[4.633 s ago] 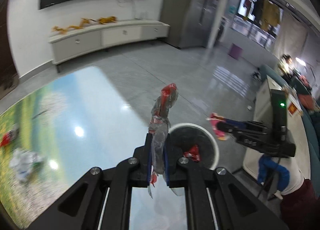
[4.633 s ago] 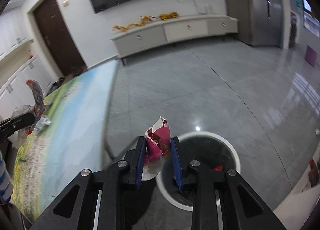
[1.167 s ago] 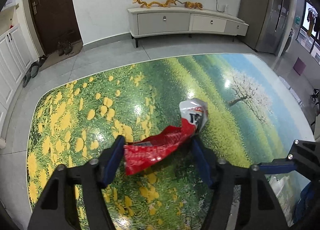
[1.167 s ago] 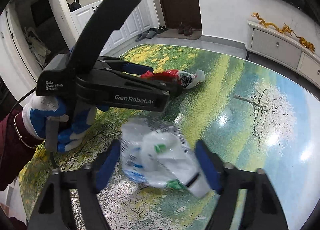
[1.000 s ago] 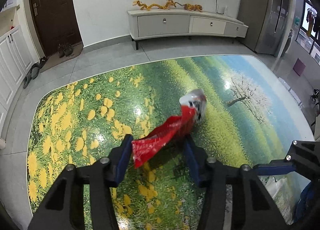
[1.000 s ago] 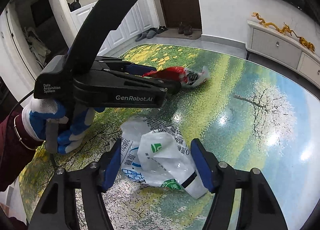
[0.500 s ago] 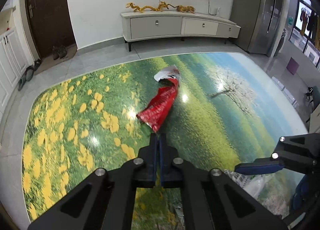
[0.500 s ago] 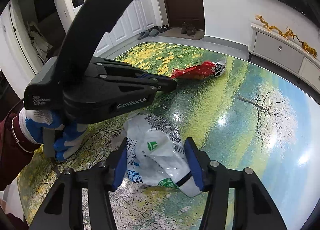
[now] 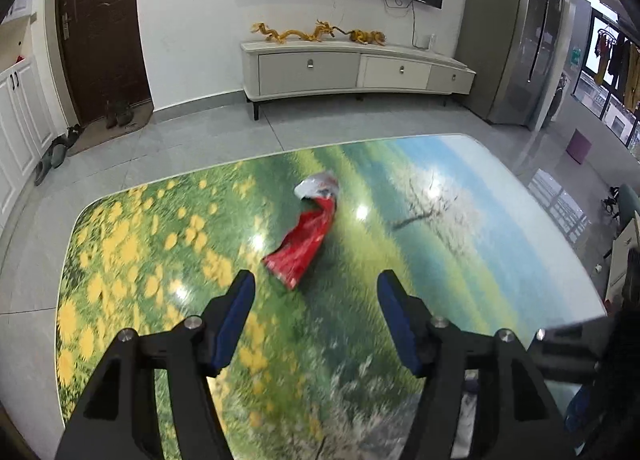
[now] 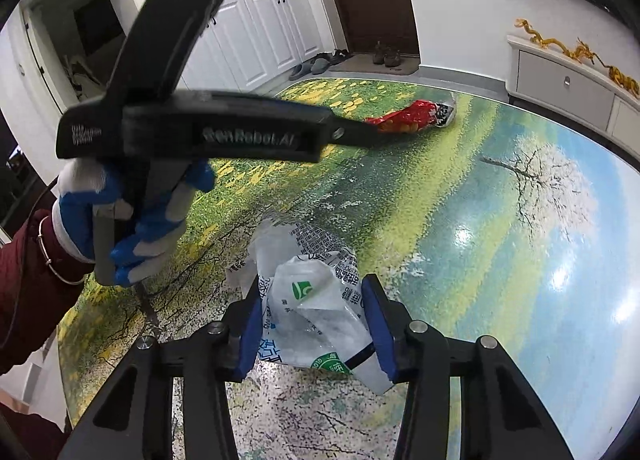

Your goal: Collect trash

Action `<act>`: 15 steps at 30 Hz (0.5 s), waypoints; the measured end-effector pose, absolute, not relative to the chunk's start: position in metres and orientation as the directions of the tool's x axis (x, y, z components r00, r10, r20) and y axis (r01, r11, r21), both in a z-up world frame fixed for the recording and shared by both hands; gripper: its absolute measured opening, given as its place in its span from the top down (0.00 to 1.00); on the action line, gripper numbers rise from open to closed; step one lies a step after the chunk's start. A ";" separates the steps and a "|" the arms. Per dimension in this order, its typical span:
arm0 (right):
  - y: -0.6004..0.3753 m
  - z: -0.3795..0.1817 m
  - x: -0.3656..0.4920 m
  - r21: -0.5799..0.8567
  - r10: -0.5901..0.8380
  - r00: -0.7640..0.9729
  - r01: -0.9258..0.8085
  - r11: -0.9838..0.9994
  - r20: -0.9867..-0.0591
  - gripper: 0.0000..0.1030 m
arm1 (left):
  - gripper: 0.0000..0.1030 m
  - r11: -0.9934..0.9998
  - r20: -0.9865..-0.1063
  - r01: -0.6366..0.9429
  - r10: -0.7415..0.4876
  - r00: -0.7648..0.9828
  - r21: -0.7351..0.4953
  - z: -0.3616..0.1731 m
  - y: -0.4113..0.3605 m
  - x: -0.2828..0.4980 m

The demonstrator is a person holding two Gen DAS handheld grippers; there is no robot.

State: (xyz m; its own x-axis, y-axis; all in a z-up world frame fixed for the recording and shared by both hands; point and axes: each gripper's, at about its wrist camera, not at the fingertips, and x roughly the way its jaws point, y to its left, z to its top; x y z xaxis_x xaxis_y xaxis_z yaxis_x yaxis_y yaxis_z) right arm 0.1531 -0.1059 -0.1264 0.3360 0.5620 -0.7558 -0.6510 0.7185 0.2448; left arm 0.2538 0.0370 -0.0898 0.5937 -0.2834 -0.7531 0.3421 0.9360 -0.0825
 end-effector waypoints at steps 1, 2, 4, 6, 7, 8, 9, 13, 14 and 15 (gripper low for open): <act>-0.107 -0.126 0.154 0.250 0.565 0.335 -0.649 0.719 -0.754 0.57 | 0.40 0.937 -0.754 0.342 -0.278 0.595 -0.074 -0.090 0.033 0.258; -0.108 -0.126 0.154 0.256 0.568 0.333 -0.647 0.718 -0.753 0.57 | 0.40 0.937 -0.756 0.343 -0.270 0.596 -0.064 -0.090 0.029 0.263; -0.109 -0.126 0.155 0.266 0.574 0.328 -0.645 0.716 -0.750 0.57 | 0.41 0.937 -0.766 0.346 -0.260 0.588 -0.053 -0.092 0.020 0.277; -0.110 -0.126 0.156 0.269 0.576 0.327 -0.644 0.716 -0.749 0.57 | 0.43 0.938 -0.774 0.345 -0.244 0.585 -0.034 -0.095 0.013 0.289; -0.110 -0.126 0.156 0.270 0.577 0.327 -0.644 0.716 -0.749 0.57 | 0.46 0.939 -0.780 0.344 -0.233 0.580 -0.025 -0.098 0.009 0.296; -0.111 -0.126 0.157 0.272 0.577 0.326 -0.643 0.716 -0.748 0.57 | 0.52 0.939 -0.791 0.343 -0.227 0.568 -0.023 -0.102 0.005 0.304; -0.111 -0.126 0.155 0.273 0.578 0.326 -0.642 0.716 -0.748 0.57 | 0.57 0.939 -0.800 0.342 -0.221 0.558 -0.020 -0.104 0.002 0.309; -0.114 -0.126 0.154 0.273 0.578 0.327 -0.642 0.716 -0.748 0.57 | 0.71 0.940 -0.812 0.340 -0.177 0.556 0.028 -0.111 -0.007 0.318; -0.114 -0.126 0.154 0.273 0.578 0.327 -0.642 0.717 -0.748 0.57 | 0.72 0.939 -0.810 0.342 -0.177 0.558 0.030 -0.110 -0.008 0.317; -0.114 -0.126 0.154 0.273 0.578 0.327 -0.642 0.716 -0.748 0.57 | 0.74 0.938 -0.807 0.346 -0.181 0.562 0.031 -0.109 -0.009 0.316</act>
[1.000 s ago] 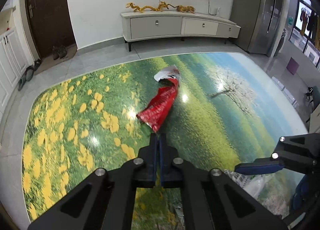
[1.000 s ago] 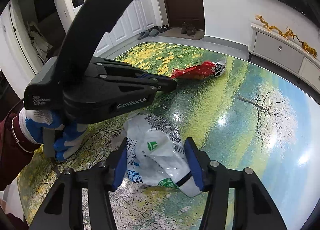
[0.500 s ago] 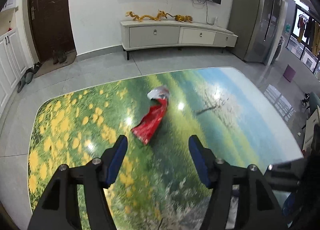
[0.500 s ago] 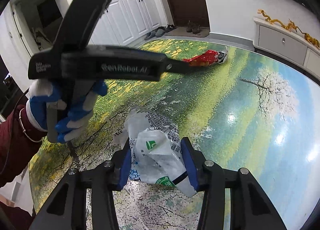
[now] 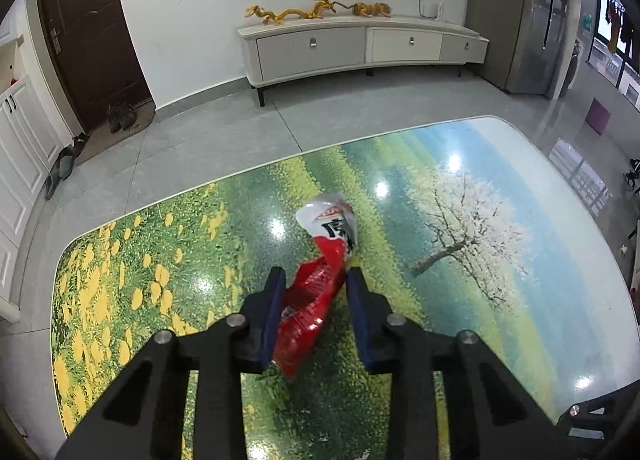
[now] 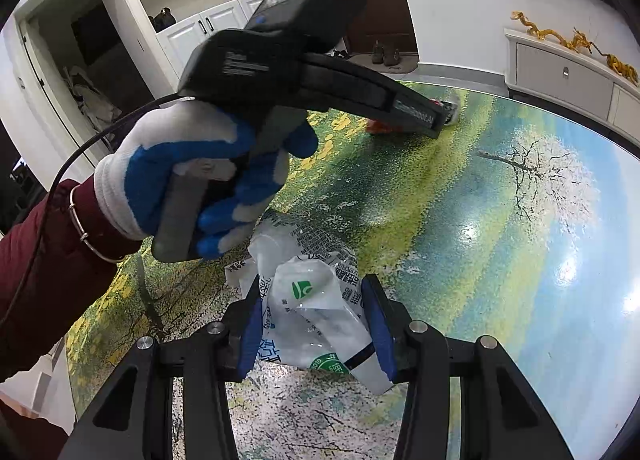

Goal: Collect trash
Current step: 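Lift the red chip bag with the left gripper and regrip it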

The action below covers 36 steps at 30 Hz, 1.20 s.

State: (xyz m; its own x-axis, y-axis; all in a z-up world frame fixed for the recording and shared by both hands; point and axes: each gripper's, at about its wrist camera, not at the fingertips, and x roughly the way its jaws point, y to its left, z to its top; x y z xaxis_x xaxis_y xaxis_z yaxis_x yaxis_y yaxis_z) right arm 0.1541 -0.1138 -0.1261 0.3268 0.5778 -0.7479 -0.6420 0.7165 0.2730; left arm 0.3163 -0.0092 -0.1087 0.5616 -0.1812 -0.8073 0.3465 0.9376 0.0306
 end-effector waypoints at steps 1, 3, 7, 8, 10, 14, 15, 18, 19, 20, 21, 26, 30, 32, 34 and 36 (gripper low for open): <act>-0.114 -0.125 0.155 0.272 0.577 0.327 -0.642 0.717 -0.748 0.57 | 0.75 0.936 -0.804 0.351 -0.183 0.565 0.034 -0.108 -0.009 0.314; -0.114 -0.125 0.155 0.266 0.573 0.330 -0.643 0.718 -0.750 0.57 | 0.94 0.929 -0.812 0.369 -0.196 0.549 0.025 -0.109 -0.010 0.309; -0.113 -0.123 0.154 0.242 0.556 0.344 -0.643 0.727 -0.757 0.57 | 0.95 0.931 -0.809 0.366 -0.210 0.549 0.006 -0.111 -0.003 0.291; -0.111 -0.124 0.152 0.238 0.552 0.347 -0.641 0.730 -0.758 0.57 | 0.95 0.933 -0.807 0.361 -0.219 0.548 -0.008 -0.111 0.001 0.287; -0.114 -0.124 0.150 0.245 0.552 0.350 -0.631 0.736 -0.757 0.57 | 0.95 0.935 -0.798 0.354 -0.240 0.552 -0.036 -0.106 0.008 0.277; -0.121 -0.124 0.141 0.260 0.556 0.354 -0.615 0.744 -0.753 0.57 | 0.96 0.936 -0.775 0.346 -0.266 0.573 -0.066 -0.089 0.020 0.252; -0.122 -0.123 0.138 0.263 0.555 0.356 -0.610 0.747 -0.752 0.57 | 0.96 0.936 -0.770 0.346 -0.269 0.578 -0.067 -0.085 0.022 0.247; -0.130 -0.123 0.127 0.267 0.553 0.363 -0.599 0.755 -0.750 0.57 | 0.97 0.933 -0.752 0.353 -0.281 0.597 -0.068 -0.070 0.026 0.222; -0.133 -0.123 0.124 0.270 0.553 0.366 -0.593 0.758 -0.749 0.57 | 0.97 0.932 -0.746 0.356 -0.284 0.602 -0.068 -0.066 0.027 0.215; -0.135 -0.122 0.121 0.276 0.554 0.368 -0.586 0.762 -0.747 0.57 | 0.98 0.931 -0.740 0.358 -0.289 0.608 -0.069 -0.061 0.028 0.205; -0.139 -0.121 0.115 0.284 0.556 0.372 -0.577 0.766 -0.743 0.58 | 0.99 0.930 -0.732 0.360 -0.295 0.614 -0.072 -0.057 0.030 0.194; -0.168 -0.117 0.086 0.321 0.561 0.390 -0.529 0.785 -0.730 0.58 | 1.00 0.928 -0.706 0.360 -0.315 0.634 -0.090 -0.039 0.035 0.152; -0.194 -0.109 0.060 0.340 0.557 0.422 -0.485 0.805 -0.716 0.59 | 1.00 0.928 -0.683 0.356 -0.330 0.652 -0.109 -0.023 0.038 0.121; -0.209 -0.102 0.050 0.346 0.552 0.447 -0.463 0.816 -0.704 0.59 | 1.00 0.927 -0.678 0.358 -0.333 0.655 -0.108 -0.018 0.039 0.111; -0.227 -0.095 0.039 0.351 0.544 0.474 -0.438 0.828 -0.693 0.59 | 1.00 0.929 -0.691 0.359 -0.321 0.648 -0.095 -0.018 0.037 0.107; -0.243 -0.090 0.031 0.354 0.536 0.500 -0.416 0.838 -0.681 0.59 | 0.97 0.926 -0.711 0.365 -0.322 0.626 -0.097 -0.024 0.034 0.106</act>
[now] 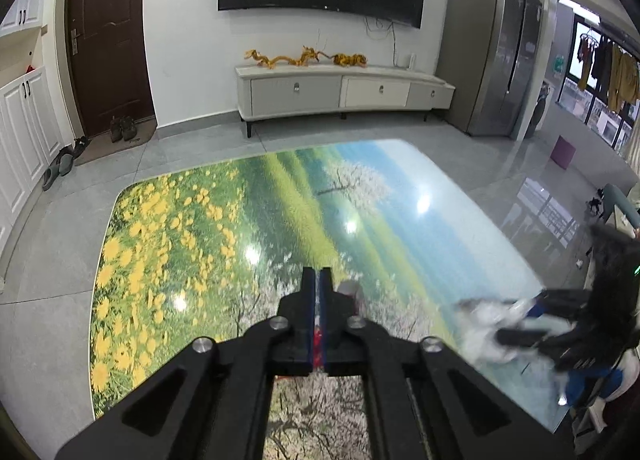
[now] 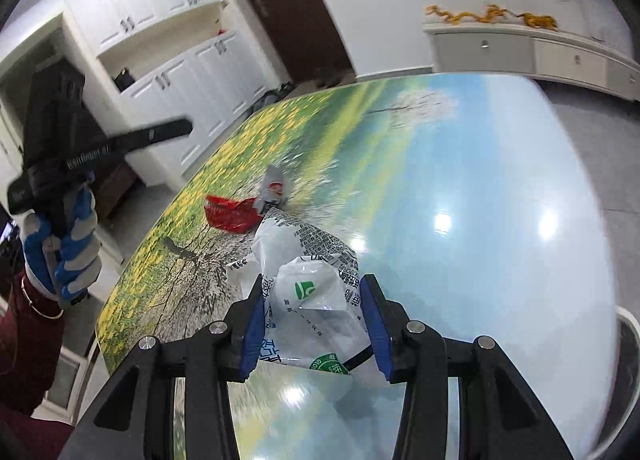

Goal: Collect trash
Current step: 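Lift the red chip bag with the left gripper and regrip it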

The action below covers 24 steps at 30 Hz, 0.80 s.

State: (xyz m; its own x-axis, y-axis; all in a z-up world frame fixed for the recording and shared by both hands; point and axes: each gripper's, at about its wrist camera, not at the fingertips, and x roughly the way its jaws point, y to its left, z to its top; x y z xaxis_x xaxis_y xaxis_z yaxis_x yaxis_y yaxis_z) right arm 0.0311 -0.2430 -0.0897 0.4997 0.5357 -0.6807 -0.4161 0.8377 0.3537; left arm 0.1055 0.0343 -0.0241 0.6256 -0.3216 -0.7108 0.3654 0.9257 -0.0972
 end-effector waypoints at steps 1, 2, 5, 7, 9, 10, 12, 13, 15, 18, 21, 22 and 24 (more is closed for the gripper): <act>-0.252 -0.086 0.027 0.358 0.532 0.514 -0.403 0.842 -0.673 0.59 | 0.97 0.923 -0.717 0.370 -0.327 0.616 -0.104 -0.026 0.033 0.106; -0.258 -0.085 0.025 0.362 0.529 0.524 -0.392 0.845 -0.668 0.59 | 0.96 0.919 -0.724 0.378 -0.333 0.604 -0.108 -0.030 0.032 0.106; -0.275 -0.081 0.017 0.385 0.518 0.552 -0.347 0.855 -0.654 0.59 | 0.80 0.909 -0.751 0.402 -0.337 0.568 -0.104 -0.043 0.022 0.106; -0.288 -0.081 0.011 0.395 0.505 0.566 -0.315 0.863 -0.651 0.59 | 0.49 0.908 -0.764 0.410 -0.324 0.557 -0.086 -0.053 0.015 0.109; -0.302 -0.081 0.005 0.402 0.489 0.580 -0.282 0.871 -0.651 0.59 | 0.46 0.905 -0.773 0.419 -0.319 0.549 -0.076 -0.061 0.009 0.110; -0.308 -0.082 0.002 0.406 0.481 0.587 -0.266 0.874 -0.652 0.59 | 0.46 0.903 -0.780 0.423 -0.316 0.541 -0.073 -0.065 0.006 0.112; -0.318 -0.084 -0.002 0.411 0.465 0.596 -0.236 0.881 -0.655 0.59 | 0.46 0.902 -0.789 0.429 -0.300 0.537 -0.051 -0.072 0.001 0.116; -0.323 -0.084 -0.003 0.412 0.458 0.599 -0.223 0.883 -0.657 0.59 | 0.46 0.901 -0.794 0.431 -0.293 0.532 -0.043 -0.076 0.000 0.118; -0.332 -0.085 -0.003 0.416 0.441 0.606 -0.193 0.889 -0.662 0.59 | 0.47 0.903 -0.810 0.429 -0.268 0.522 -0.022 -0.086 -0.003 0.124; -0.343 -0.086 -0.005 0.423 0.427 0.615 -0.164 0.891 -0.663 0.59 | 0.57 0.908 -0.826 0.418 -0.245 0.508 -0.012 -0.096 -0.002 0.132; -0.347 -0.086 -0.005 0.425 0.421 0.620 -0.153 0.892 -0.661 0.59 | 0.70 0.914 -0.839 0.407 -0.223 0.496 -0.002 -0.105 0.001 0.138; -0.346 -0.085 -0.005 0.425 0.421 0.621 -0.152 0.892 -0.661 0.59 | 0.72 0.915 -0.839 0.403 -0.213 0.501 0.008 -0.107 0.002 0.138; -0.345 -0.085 -0.004 0.426 0.422 0.621 -0.152 0.892 -0.661 0.59 | 0.81 0.916 -0.837 0.401 -0.208 0.505 0.015 -0.106 0.003 0.139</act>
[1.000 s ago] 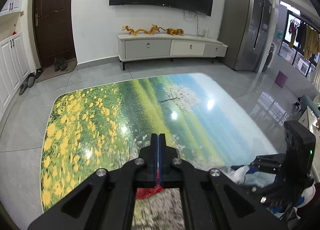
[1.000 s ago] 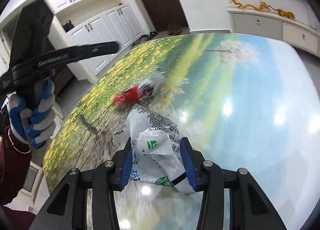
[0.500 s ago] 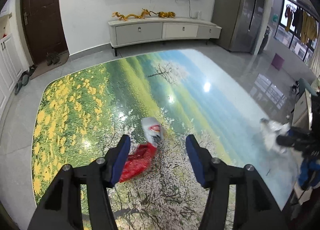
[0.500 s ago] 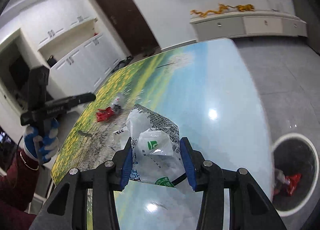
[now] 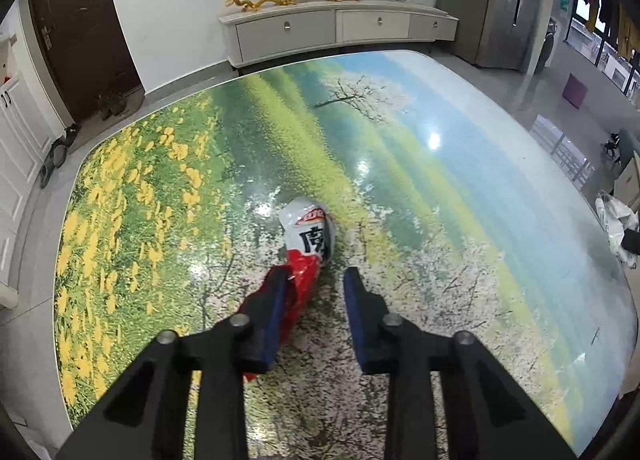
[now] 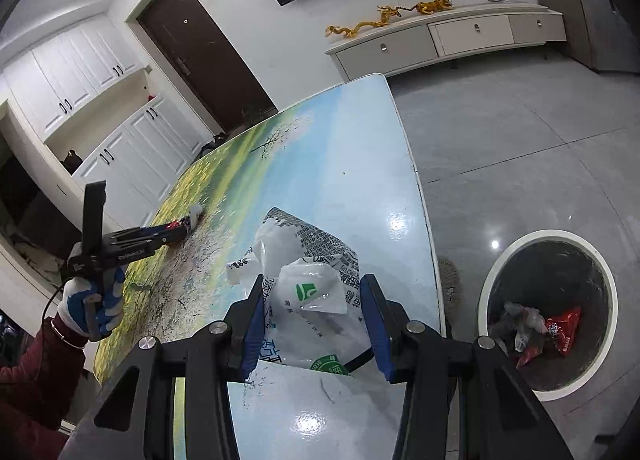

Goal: Collect trash
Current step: 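Lift the red chip bag with the left gripper and regrip it, then carry the chip bag and white bag with both grippers over the bin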

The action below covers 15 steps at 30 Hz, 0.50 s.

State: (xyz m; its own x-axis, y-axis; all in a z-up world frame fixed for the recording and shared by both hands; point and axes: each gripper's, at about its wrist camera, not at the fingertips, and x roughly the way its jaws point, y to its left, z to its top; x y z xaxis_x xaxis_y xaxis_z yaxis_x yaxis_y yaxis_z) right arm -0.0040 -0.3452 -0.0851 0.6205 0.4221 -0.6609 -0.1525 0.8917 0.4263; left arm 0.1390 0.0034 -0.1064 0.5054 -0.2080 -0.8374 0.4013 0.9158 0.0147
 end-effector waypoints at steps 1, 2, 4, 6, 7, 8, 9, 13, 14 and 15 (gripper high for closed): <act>-0.344 -0.085 -0.003 0.427 0.425 0.618 -0.155 0.891 -0.661 0.59 | 0.86 0.916 -0.837 0.401 -0.208 0.506 0.015 -0.106 0.004 0.139; -0.344 -0.085 -0.004 0.428 0.426 0.618 -0.156 0.890 -0.661 0.59 | 0.91 0.916 -0.838 0.401 -0.210 0.504 0.011 -0.105 0.004 0.138; -0.340 -0.086 -0.002 0.428 0.431 0.615 -0.164 0.889 -0.661 0.59 | 0.95 0.914 -0.840 0.405 -0.215 0.498 0.007 -0.106 0.003 0.135; -0.339 -0.086 -0.003 0.429 0.436 0.614 -0.170 0.887 -0.658 0.59 | 0.95 0.914 -0.836 0.405 -0.215 0.505 0.009 -0.105 0.002 0.129; -0.339 -0.086 -0.003 0.430 0.438 0.614 -0.172 0.886 -0.656 0.59 | 0.95 0.915 -0.834 0.402 -0.222 0.505 -0.001 -0.104 0.002 0.126; -0.339 -0.087 -0.002 0.431 0.440 0.614 -0.175 0.885 -0.655 0.59 | 0.95 0.918 -0.830 0.397 -0.238 0.504 -0.022 -0.103 0.003 0.122; -0.339 -0.086 -0.003 0.431 0.441 0.616 -0.177 0.885 -0.653 0.59 | 0.96 0.920 -0.827 0.390 -0.250 0.504 -0.040 -0.101 0.005 0.120; -0.344 -0.083 -0.006 0.433 0.442 0.625 -0.178 0.883 -0.644 0.59 | 0.96 0.922 -0.809 0.366 -0.308 0.501 -0.125 -0.092 0.011 0.111; -0.345 -0.082 -0.007 0.434 0.442 0.628 -0.178 0.883 -0.641 0.59 | 0.96 0.920 -0.804 0.366 -0.320 0.501 -0.139 -0.089 0.011 0.109; -0.348 -0.081 -0.008 0.435 0.441 0.633 -0.177 0.883 -0.636 0.59 | 0.96 0.916 -0.797 0.370 -0.338 0.500 -0.157 -0.085 0.011 0.105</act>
State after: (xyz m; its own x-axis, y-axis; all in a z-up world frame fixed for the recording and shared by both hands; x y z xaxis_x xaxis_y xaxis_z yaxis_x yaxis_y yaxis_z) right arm -0.0077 -0.3479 -0.0811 0.6332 0.4407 -0.6362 -0.1769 0.8827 0.4353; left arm 0.1055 0.0105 -0.0852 0.5003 -0.3385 -0.7969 0.3697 0.9158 -0.1569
